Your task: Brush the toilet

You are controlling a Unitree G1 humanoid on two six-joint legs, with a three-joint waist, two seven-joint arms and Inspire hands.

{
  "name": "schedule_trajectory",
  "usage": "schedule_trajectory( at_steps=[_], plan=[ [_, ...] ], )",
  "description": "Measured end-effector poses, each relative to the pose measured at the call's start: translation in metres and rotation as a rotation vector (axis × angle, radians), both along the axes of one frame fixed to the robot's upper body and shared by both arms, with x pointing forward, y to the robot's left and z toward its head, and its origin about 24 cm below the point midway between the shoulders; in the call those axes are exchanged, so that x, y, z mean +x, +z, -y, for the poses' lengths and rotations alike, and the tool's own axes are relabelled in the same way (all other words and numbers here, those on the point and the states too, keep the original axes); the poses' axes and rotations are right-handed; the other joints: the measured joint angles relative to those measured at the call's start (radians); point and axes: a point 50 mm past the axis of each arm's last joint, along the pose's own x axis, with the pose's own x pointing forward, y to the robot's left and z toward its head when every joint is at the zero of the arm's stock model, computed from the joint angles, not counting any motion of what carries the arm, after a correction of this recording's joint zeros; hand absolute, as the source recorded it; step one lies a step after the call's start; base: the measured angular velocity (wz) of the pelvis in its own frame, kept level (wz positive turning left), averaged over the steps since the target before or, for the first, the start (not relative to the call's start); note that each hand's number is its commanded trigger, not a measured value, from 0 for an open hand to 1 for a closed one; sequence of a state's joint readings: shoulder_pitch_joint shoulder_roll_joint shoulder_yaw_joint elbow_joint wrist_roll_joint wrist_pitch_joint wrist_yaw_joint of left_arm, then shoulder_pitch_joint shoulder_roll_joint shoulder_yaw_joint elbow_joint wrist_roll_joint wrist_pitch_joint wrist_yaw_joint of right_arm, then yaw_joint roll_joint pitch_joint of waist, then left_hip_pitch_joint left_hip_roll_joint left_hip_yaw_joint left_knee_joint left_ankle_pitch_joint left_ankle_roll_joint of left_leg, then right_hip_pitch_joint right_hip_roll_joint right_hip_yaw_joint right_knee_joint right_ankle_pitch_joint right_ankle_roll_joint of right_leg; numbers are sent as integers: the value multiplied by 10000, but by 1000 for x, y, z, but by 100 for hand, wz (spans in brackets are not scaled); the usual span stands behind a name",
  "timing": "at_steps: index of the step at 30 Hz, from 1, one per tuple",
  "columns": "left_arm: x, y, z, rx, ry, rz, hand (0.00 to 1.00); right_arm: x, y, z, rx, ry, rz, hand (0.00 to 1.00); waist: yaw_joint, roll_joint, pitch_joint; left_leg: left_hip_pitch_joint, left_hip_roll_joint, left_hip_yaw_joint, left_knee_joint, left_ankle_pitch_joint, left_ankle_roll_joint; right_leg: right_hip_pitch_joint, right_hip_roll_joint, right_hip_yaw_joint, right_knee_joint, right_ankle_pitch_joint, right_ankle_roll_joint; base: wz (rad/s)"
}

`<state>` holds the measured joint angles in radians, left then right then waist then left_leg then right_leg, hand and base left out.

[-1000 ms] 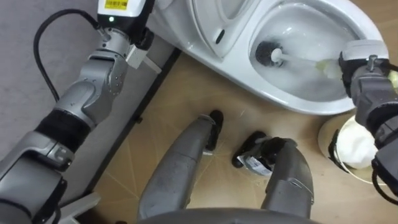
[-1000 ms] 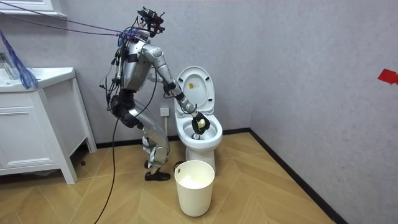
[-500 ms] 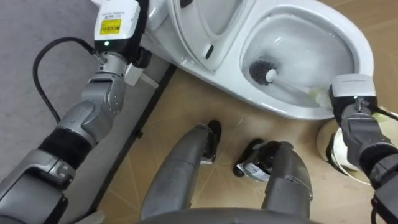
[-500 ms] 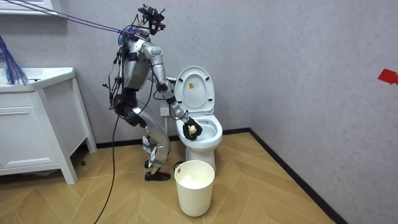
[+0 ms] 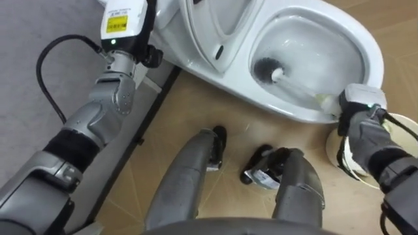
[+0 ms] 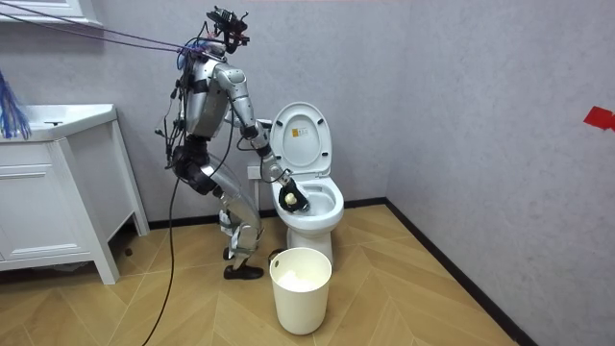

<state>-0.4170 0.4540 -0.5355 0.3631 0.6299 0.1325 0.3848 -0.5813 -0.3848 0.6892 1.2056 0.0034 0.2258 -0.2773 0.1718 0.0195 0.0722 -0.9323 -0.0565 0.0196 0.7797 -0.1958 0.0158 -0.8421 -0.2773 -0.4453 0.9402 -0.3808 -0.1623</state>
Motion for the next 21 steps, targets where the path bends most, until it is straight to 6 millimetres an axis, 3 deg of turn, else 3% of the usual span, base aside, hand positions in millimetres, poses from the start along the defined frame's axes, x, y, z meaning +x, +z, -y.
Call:
schedule_trajectory(
  at_steps=[2,4,6,15,20,21],
  plan=[
    [-2,6,-6,293,-55,246,0,5,5,1,918,-774,249,100,-1,-228,91,-78,68,124,0,0,-1,-148,12,106,63,23,-58,-1],
    [-3,12,-14,482,-60,467,0,9,9,2,1716,-1348,552,100,-64,-459,110,-207,67,180,36,1,0,-327,-22,162,158,5,-89,-3],
    [-2,13,-14,523,-61,521,0,11,10,1,1941,-1480,635,100,-101,-529,120,-242,64,216,38,3,-1,-378,-46,187,195,29,-132,0],
    [1,18,-20,1037,117,736,0,19,23,8,2253,-1617,853,100,-547,-700,136,-395,-108,275,24,4,-2,-559,-293,205,315,51,29,5],
    [0,17,-16,1211,88,783,0,18,22,10,2221,-1473,600,100,-511,-672,122,-370,-132,311,59,14,17,-561,-334,216,319,114,106,-1],
    [-1,15,-16,1252,68,727,0,18,22,11,2122,-1364,514,100,-464,-660,116,-355,-139,309,62,82,123,-556,-331,215,326,128,97,-5]
  ],
)
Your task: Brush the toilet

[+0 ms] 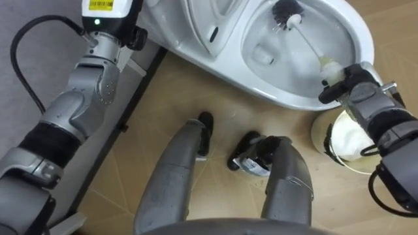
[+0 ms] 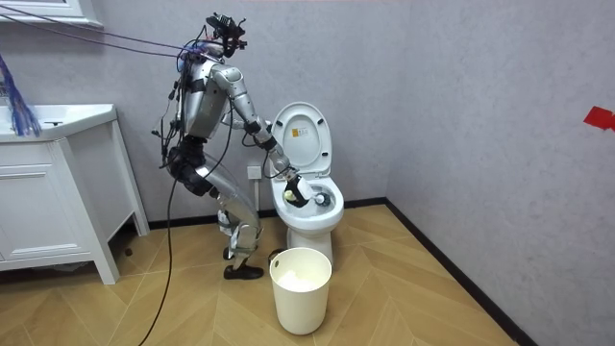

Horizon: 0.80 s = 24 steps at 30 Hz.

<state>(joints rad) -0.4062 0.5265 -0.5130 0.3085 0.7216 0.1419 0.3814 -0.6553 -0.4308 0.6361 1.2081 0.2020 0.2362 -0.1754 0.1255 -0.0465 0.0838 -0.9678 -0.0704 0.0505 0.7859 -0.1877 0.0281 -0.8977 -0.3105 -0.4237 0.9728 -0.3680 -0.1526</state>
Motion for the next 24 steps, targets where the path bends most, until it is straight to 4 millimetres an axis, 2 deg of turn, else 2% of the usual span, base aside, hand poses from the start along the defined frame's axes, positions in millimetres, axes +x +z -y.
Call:
schedule_trajectory(
  at_steps=[2,3,5,8,9,12,15,17,19,21,24],
  plan=[
    [0,-2,3,-83,-50,-101,0,-1,0,2,-138,173,-159,100,96,54,-24,27,-46,-47,15,80,43,19,3,0,6,19,8,-7],
    [0,-4,6,-183,-68,-216,0,-2,0,5,-271,318,-319,100,131,148,-58,46,-124,-147,16,167,76,50,2,-3,5,32,32,-6],
    [1,-6,11,-284,-80,-363,0,-4,-2,7,-592,631,-588,100,204,290,-83,90,-130,-158,19,234,114,97,11,0,-6,45,65,-4],
    [2,-9,13,-106,-90,-602,0,-3,-1,8,-1585,1603,-1136,100,280,614,-94,126,-139,-131,31,236,119,116,1,27,-21,38,53,-4],
    [3,-9,17,-167,-126,-733,0,-5,-2,10,-2180,1994,-1473,100,386,763,-101,136,-143,-114,26,236,120,116,3,48,-27,50,66,-5],
    [6,-11,25,-256,-190,-973,0,-9,-5,14,-3539,2900,-2476,100,670,1031,-145,165,-144,-110,3,236,119,111,20,72,-33,55,62,-6],
    [6,-17,26,-349,-102,-1253,0,-10,-7,11,-4516,3762,-3030,100,805,1182,-213,334,-123,-281,-51,240,110,302,195,48,-191,60,60,-7],
    [6,-21,27,-373,-34,-1397,0,-14,-11,10,-4885,4024,-3270,100,803,1200,-220,525,-106,-272,-300,273,59,469,233,16,-357,71,57,2],
    [5,-27,26,-448,92,-1602,0,-20,-17,9,-4945,4198,-3432,100,811,1300,-275,740,60,-264,-607,284,37,709,476,-18,-781,181,31,-5],
    [2,-32,23,-609,206,-1826,0,-26,-23,9,-4919,4261,-3502,100,819,1382,-315,903,99,-309,-780,284,32,917,667,-51,-1085,248,8,-11],
    [-3,-39,18,-808,377,-2130,0,-39,-34,9,-5109,4569,-3680,100,701,1419,-341,1251,65,-452,-1102,274,19,1301,705,-211,-1396,275,-38,-1]
  ],
)
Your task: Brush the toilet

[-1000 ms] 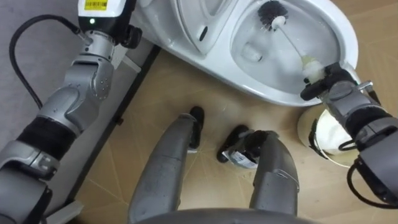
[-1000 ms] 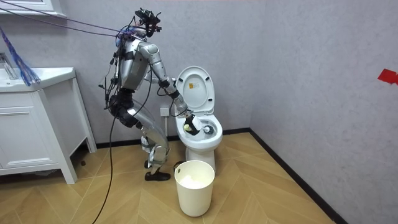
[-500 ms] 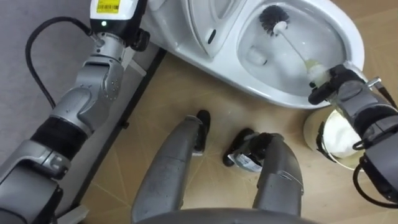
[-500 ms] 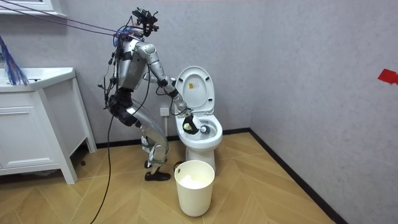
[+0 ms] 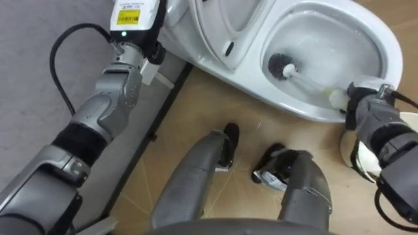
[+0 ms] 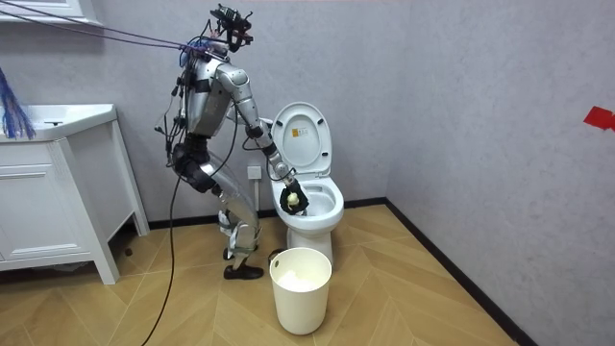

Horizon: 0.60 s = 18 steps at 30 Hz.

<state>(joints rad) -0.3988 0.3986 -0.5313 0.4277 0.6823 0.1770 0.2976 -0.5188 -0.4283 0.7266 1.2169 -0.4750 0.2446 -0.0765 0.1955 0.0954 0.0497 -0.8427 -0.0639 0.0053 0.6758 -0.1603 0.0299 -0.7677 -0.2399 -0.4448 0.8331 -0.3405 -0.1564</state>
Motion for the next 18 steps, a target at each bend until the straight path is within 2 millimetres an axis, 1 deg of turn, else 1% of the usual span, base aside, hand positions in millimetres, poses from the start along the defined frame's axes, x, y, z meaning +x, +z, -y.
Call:
schedule_trajectory(
  at_steps=[1,2,3,6,7,8,9,10,11,12,13,14,15,16,17,18],
  plan=[
    [0,0,0,-58,9,-10,0,-3,-2,0,-44,39,-14,100,-29,22,-15,77,0,-30,-56,-9,-15,73,-3,-8,-31,11,-21,9],
    [-1,-2,0,-138,42,-150,0,-8,-6,1,-35,57,-53,100,-85,-44,28,202,-15,-92,-136,-9,-17,207,-1,-37,-83,44,-87,10],
    [-3,-5,-1,-132,69,-274,0,-13,-10,0,-51,114,-137,100,-143,-21,12,349,-7,-109,-240,-10,-18,371,17,-93,-189,47,-90,11],
    [-5,-8,-2,-272,73,-510,0,-20,-13,4,-269,322,-256,100,-296,-45,17,662,-9,-137,-443,-2,-31,725,11,-211,-374,35,-50,8],
    [-5,-9,-3,-258,36,-679,0,-23,-15,4,-232,365,-335,100,-341,-95,24,843,0,-134,-598,60,-127,896,12,-253,-472,46,-28,11],
    [-5,-10,-3,-234,21,-766,0,-25,-16,4,-205,413,-385,100,-348,-123,12,927,17,-127,-651,60,-128,986,45,-252,-548,57,-4,6],
    [-5,-13,-4,-205,-38,-911,0,-28,-19,4,-247,636,-504,100,-348,-145,13,1105,112,-128,-677,61,-129,1234,174,-268,-718,84,38,-4],
    [-6,-15,-6,-243,-46,-1107,0,-32,-21,2,-242,884,-620,100,-347,-244,-13,1264,193,-124,-694,60,-129,1424,268,-273,-837,91,47,-8],
    [-7,-15,-8,-376,-36,-1185,0,-33,-22,1,-221,1015,-674,100,-348,-314,-34,1322,191,-143,-709,60,-129,1484,287,-271,-867,92,49,-10],
    [-7,-15,-10,-504,-43,-1249,0,-35,-24,0,-280,1273,-822,100,-366,-425,-37,1437,186,-181,-710,60,-129,1618,305,-294,-908,90,53,-5],
    [-7,-16,-11,-502,-63,-1340,0,-38,-25,0,-339,1401,-962,100,-381,-471,-51,1565,203,-178,-716,60,-129,1772,305,-356,-957,88,58,0],
    [-7,-17,-11,-548,-70,-1416,0,-40,-26,1,-362,1424,-1036,100,-390,-503,-34,1632,228,-164,-715,60,-129,1882,325,-401,-1006,93,65,0],
    [-7,-18,-12,-739,-141,-1633,0,-44,-28,2,-385,1496,-1217,100,-407,-535,-60,1828,272,-121,-786,59,-129,2070,345,-416,-1093,108,92,0],
    [-7,-19,-15,-840,-176,-1859,0,-47,-31,2,-297,1551,-1397,100,-449,-631,-60,2024,315,-48,-881,60,-128,2275,361,-406,-1184,112,145,0],
    [-7,-20,-17,-929,-153,-1947,0,-49,-32,2,-251,1557,-1496,100,-479,-649,-76,2130,329,-29,-926,60,-127,2371,384,-395,-1244,109,178,0],
    [-9,-22,-18,-1062,-234,-2188,0,-53,-34,3,-202,1578,-1665,100,-502,-728,-77,2310,333,-4,-970,61,-126,2522,420,-326,-1299,96,232,-6]
  ],
)
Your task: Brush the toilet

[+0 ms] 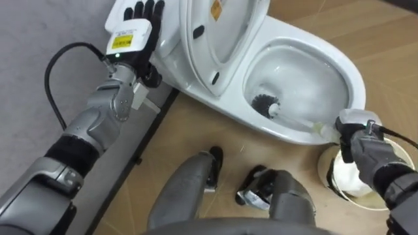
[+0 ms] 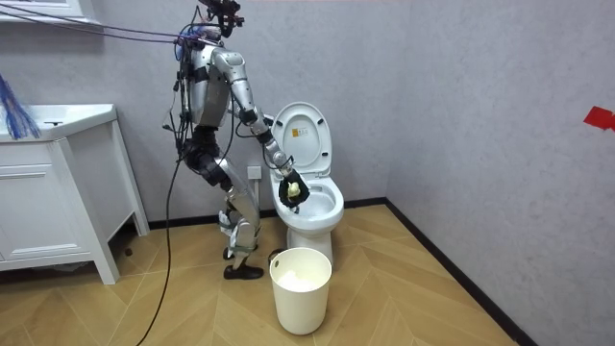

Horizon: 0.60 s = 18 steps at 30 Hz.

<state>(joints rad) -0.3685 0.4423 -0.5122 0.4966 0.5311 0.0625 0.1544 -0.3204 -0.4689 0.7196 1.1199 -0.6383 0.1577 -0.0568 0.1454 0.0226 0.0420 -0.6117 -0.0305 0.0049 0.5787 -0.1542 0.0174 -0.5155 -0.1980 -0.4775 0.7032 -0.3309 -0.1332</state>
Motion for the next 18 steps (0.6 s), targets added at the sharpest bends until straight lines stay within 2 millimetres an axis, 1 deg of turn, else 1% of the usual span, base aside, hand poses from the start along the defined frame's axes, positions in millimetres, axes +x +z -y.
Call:
schedule_trajectory(
  at_steps=[1,3,4,5,7,10,11,13,16,18],
  plan=[
    [-1,-2,-2,-176,6,-201,0,-3,-1,2,56,11,-120,100,4,-45,2,152,38,44,-22,-9,15,129,62,54,-82,14,45,-11],
    [-4,-5,-6,-157,17,-399,0,-10,-3,4,102,-23,-248,100,12,-130,-46,364,41,147,-157,-5,15,246,65,137,-159,30,74,-15],
    [-8,-11,-9,-175,57,-666,0,-17,-7,5,211,-135,-369,100,3,-165,-57,598,36,159,-302,-3,14,453,89,144,-297,34,145,-11],
    [-10,-13,-11,-206,91,-807,0,-22,-9,6,297,-215,-446,100,-28,-181,-91,712,33,153,-369,-3,13,568,115,155,-377,48,167,-7],
    [-18,-23,-16,-238,225,-1367,0,-39,-16,8,608,-584,-800,100,-157,-208,-253,1168,40,130,-625,11,-14,1033,230,179,-701,102,226,-6],
    [-30,-34,-24,-347,509,-1838,0,-55,-22,11,871,-1004,-1191,100,-265,-233,-330,1750,30,198,-966,13,-31,1534,310,296,-1009,145,296,-9],
    [-33,-36,-25,-399,580,-1912,0,-57,-22,11,918,-1023,-1259,100,-268,-225,-350,1870,37,212,-1019,11,-32,1628,336,311,-1086,155,311,-16],
    [-44,-45,-30,-602,913,-2196,0,-67,-27,7,954,-959,-1483,100,-283,-188,-383,2335,126,211,-1162,-53,-32,2102,554,434,-1468,237,338,-24],
    [-56,-53,-37,-718,1226,-2461,0,-77,-32,5,968,-976,-1689,100,-304,-202,-392,2846,152,236,-1399,-127,-61,2565,642,500,-1736,244,359,-22],
    [-71,-62,-45,-500,1449,-2692,0,-89,-36,4,1036,-1209,-1929,100,-291,-158,-419,3416,177,177,-1630,-213,-108,3063,832,680,-2100,283,403,-27]
  ],
)
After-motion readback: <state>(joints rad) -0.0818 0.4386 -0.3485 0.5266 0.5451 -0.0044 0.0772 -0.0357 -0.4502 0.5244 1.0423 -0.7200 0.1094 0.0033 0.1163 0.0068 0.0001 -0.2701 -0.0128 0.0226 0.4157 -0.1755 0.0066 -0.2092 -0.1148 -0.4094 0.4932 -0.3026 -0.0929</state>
